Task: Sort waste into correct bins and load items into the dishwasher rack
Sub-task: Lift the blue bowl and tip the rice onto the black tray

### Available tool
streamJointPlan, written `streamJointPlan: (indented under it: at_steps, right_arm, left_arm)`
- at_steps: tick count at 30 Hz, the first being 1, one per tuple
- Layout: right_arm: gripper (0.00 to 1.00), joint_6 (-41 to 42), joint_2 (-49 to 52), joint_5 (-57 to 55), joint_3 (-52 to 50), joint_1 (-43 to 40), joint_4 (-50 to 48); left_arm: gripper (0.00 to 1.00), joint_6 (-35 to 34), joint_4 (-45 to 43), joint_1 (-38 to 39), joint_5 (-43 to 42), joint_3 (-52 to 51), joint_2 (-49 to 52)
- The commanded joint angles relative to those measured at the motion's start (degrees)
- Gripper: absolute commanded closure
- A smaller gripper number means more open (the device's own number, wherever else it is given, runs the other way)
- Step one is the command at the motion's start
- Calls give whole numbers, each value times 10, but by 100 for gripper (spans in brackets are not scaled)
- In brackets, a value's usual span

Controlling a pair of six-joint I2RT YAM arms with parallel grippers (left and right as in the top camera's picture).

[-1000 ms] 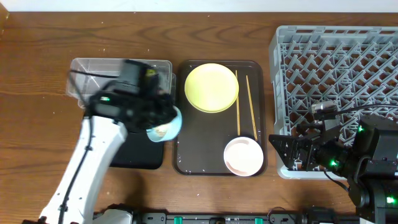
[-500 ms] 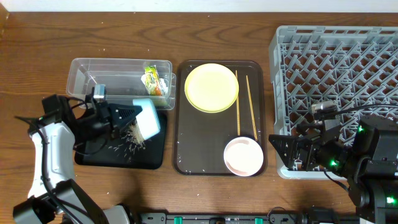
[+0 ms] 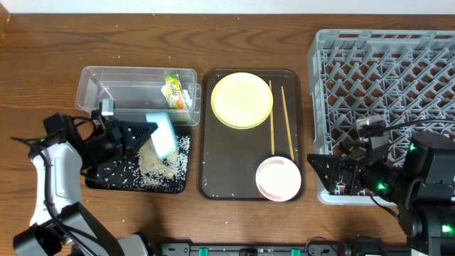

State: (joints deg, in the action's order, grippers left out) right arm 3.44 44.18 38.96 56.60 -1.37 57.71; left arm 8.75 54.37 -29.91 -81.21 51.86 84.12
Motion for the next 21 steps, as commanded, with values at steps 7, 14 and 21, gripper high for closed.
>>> streamJointPlan:
  at_steps: [7,14,21]
  right_arm:
    - [1,-3,-1,1,9,-5,4]
    - [1,-3,-1,1,9,-5,5]
    - [1,-3,-1,1,9,-5,2]
  left_arm:
    - [94,48,0,-7,-52,-8,8]
    - [94,51,35,-13,-77,-16,16]
    - [94,-4,16,-32,-70,-25,41]
